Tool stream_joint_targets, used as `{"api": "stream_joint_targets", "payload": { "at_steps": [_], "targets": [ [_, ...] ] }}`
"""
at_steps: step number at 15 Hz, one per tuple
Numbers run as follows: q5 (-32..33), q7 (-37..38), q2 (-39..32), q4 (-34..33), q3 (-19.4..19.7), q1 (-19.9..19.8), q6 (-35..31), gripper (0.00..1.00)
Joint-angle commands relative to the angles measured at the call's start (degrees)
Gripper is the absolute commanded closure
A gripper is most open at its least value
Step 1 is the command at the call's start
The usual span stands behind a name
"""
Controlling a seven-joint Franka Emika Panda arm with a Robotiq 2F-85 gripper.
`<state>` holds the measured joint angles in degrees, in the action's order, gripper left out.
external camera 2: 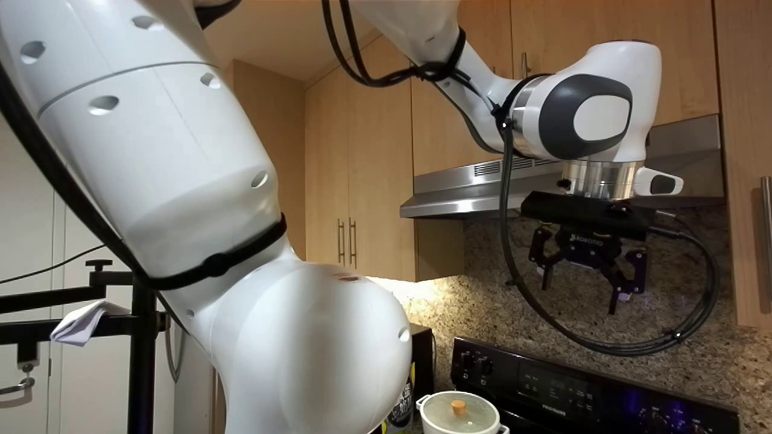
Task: Open the top left drawer.
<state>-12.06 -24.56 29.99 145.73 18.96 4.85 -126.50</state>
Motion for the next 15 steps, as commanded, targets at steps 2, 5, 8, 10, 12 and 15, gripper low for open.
{"api": "stream_joint_targets", "payload": {
  "at_steps": [2, 5, 8, 10, 12, 15],
  "targets": [
    [-1.07, -0.79, -0.31, -0.16, -1.64, -1.77, 0.36, 0.00],
    [-1.07, -0.79, -0.31, -0.16, -1.64, -1.77, 0.36, 0.00],
    [0.27, 0.89, 0.54, -0.12, -2.90, -2.92, 0.46, 0.00],
    [2.20, 2.76, 1.35, -0.29, -4.73, -4.57, 0.21, 0.00],
    [4.37, 3.66, 1.44, -1.51, -6.45, -5.79, 0.92, 0.00],
    [8.21, 5.06, 2.26, -3.31, -8.87, -6.92, 2.06, 0.00]
  ]
}}
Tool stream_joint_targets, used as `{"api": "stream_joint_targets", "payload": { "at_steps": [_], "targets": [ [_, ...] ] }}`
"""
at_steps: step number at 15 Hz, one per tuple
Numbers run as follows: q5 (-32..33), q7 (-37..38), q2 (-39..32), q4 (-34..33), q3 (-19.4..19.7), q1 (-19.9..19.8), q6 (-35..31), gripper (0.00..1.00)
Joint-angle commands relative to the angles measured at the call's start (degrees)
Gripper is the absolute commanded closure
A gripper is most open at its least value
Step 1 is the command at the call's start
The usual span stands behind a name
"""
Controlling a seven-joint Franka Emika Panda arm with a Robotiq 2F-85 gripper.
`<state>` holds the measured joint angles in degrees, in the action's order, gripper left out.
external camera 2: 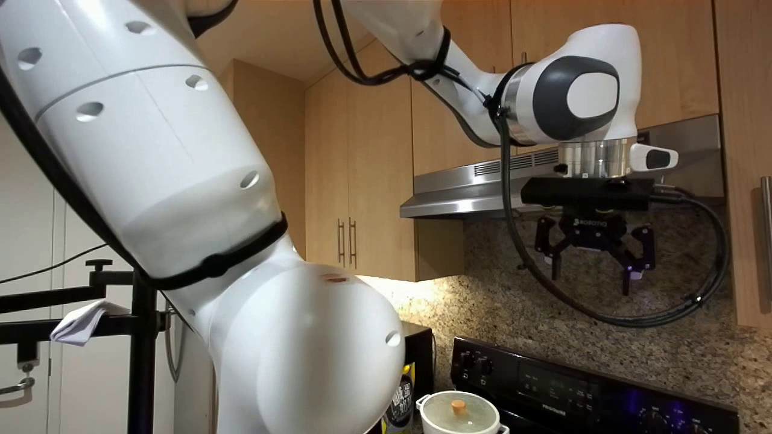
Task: Open the top left drawer.
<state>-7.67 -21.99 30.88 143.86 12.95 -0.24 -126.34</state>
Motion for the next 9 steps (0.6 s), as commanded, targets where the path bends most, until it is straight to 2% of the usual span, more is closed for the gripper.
{"api": "stream_joint_targets", "payload": {
  "at_steps": [1, 6, 9],
  "targets": [
    [5.10, 2.20, 1.82, -2.29, -3.34, -1.85, 3.33, 0.00],
    [10.62, 4.35, 3.72, -8.03, -6.93, -1.80, 14.03, 0.00],
    [13.53, 10.17, 4.09, -12.88, -11.10, -1.55, 21.13, 0.00]
  ]
}}
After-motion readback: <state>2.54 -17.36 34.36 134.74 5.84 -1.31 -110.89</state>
